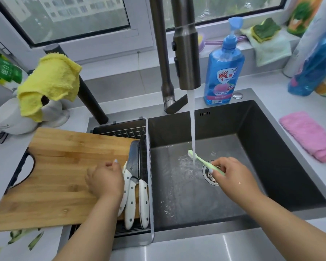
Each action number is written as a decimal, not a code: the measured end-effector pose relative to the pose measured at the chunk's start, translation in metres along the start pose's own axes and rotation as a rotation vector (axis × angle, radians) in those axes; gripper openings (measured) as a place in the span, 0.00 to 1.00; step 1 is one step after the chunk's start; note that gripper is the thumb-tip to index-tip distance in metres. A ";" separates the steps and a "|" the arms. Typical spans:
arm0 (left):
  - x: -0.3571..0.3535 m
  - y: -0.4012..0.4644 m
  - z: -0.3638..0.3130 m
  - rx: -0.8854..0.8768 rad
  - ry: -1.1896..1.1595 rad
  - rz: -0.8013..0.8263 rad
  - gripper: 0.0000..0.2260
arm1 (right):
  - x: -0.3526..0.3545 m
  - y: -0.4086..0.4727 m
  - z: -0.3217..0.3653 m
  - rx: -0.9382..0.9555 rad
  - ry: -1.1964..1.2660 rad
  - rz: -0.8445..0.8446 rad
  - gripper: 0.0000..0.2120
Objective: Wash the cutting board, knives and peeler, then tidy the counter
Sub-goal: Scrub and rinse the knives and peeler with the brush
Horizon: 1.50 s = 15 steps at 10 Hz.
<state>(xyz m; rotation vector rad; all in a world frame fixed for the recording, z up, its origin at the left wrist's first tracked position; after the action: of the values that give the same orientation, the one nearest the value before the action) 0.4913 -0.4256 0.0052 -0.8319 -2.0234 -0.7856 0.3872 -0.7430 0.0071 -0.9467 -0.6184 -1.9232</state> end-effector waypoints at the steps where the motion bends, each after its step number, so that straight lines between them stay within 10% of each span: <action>1: 0.005 -0.023 -0.041 -0.078 -0.275 0.031 0.08 | 0.005 0.003 -0.005 -0.017 0.003 -0.013 0.04; 8: -0.179 -0.225 -0.154 -0.129 -0.136 1.195 0.13 | 0.036 0.036 -0.116 -0.269 -0.090 -0.099 0.07; 11: -0.240 -0.272 -0.164 -0.343 0.127 1.314 0.19 | 0.032 0.055 -0.137 -0.274 -0.041 -0.140 0.07; 15: -0.239 -0.264 -0.164 -0.106 0.043 1.101 0.13 | 0.031 0.058 -0.145 -0.282 -0.019 -0.112 0.06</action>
<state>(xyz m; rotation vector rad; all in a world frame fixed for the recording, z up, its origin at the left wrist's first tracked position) 0.4701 -0.7727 -0.1762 -1.7185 -1.1713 -0.2495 0.3735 -0.8914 -0.0497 -1.1272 -0.4243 -2.1420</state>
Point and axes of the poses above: each hand's wrist, its own y-axis towards the middle knuckle, its own x-axis out of the back of the hand, z = x × y, the point moved 3 cm from there along y, towards the middle knuckle, and after that the axes turned 15 degrees about -z, right-handed, at the moved point
